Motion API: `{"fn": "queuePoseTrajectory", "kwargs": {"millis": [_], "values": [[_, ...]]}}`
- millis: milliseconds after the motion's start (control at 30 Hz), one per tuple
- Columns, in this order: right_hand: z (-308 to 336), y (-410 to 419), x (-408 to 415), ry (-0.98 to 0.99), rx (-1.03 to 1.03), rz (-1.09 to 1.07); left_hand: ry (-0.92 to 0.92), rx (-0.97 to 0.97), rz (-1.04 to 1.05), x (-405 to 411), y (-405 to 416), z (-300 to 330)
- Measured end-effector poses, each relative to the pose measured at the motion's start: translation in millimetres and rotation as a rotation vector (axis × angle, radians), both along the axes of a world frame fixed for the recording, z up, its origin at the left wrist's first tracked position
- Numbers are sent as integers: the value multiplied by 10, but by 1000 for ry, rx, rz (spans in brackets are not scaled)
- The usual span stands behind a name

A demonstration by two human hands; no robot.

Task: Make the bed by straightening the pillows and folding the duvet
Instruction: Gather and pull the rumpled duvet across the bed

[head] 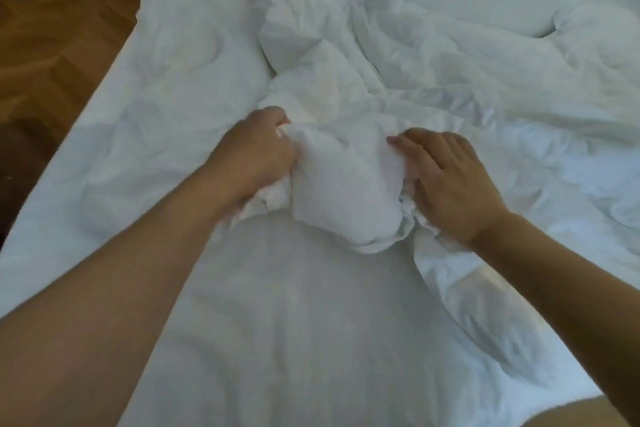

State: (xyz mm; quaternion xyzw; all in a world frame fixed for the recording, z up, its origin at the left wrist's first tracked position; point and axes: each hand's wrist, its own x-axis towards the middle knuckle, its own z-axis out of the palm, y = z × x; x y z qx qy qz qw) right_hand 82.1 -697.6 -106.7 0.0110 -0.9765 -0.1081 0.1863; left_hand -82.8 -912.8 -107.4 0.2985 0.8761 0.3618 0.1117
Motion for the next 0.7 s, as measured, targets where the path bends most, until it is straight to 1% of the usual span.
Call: {"fn": "queuePoseTrajectory", "kwargs": {"millis": [33,67,100,133,167,200,233,267,300,333,367,400,433,467,500,567,600,633,700], "values": [[-29,-66,37,-26,-56,103,-44,5,-103,-115,-24,171],[-87,-107,69,-109,-132,136,-64,-83,-196,-176,-62,310],[-151,-145,93,-230,-189,118,-102,-220,-245,-204,-93,378],[-220,-168,108,-367,-196,79,-128,-353,-239,-205,-92,373],[-298,-191,106,-499,-146,34,-137,-432,-180,-196,-76,276],[-389,-207,92,-600,-83,-5,-74,-536,-96,-161,-59,117],[-473,-221,75,-661,-36,-35,89,-589,-4,-56,-63,-75],[-560,-225,62,-671,-16,-51,327,-588,39,99,-88,-246],[-632,-222,56,-649,-19,-55,551,-517,37,269,-114,-382],[-683,-216,60,-601,-30,-40,695,-397,0,435,-152,-459],[-720,-208,80,-546,-40,-18,702,-338,-78,584,-169,-464],[-743,-192,103,-495,-44,2,664,-393,-169,692,-172,-478],[-751,-169,122,-455,-42,16,620,-497,-232,788,-172,-493],[-750,-157,147,-424,-43,21,581,-565,-259,832,-162,-527],[-734,-156,173,-389,-52,24,559,-582,-252,813,-141,-519],[-687,-141,219,-283,-73,58,413,-560,-202,624,-122,-429],[-667,-122,251,-242,-71,86,321,-563,-208,504,-138,-371],[-652,-99,289,-223,-63,100,231,-624,-249,399,-173,-289],[-642,-62,364,-216,-112,60,136,-896,-395,331,-316,-159]]}}
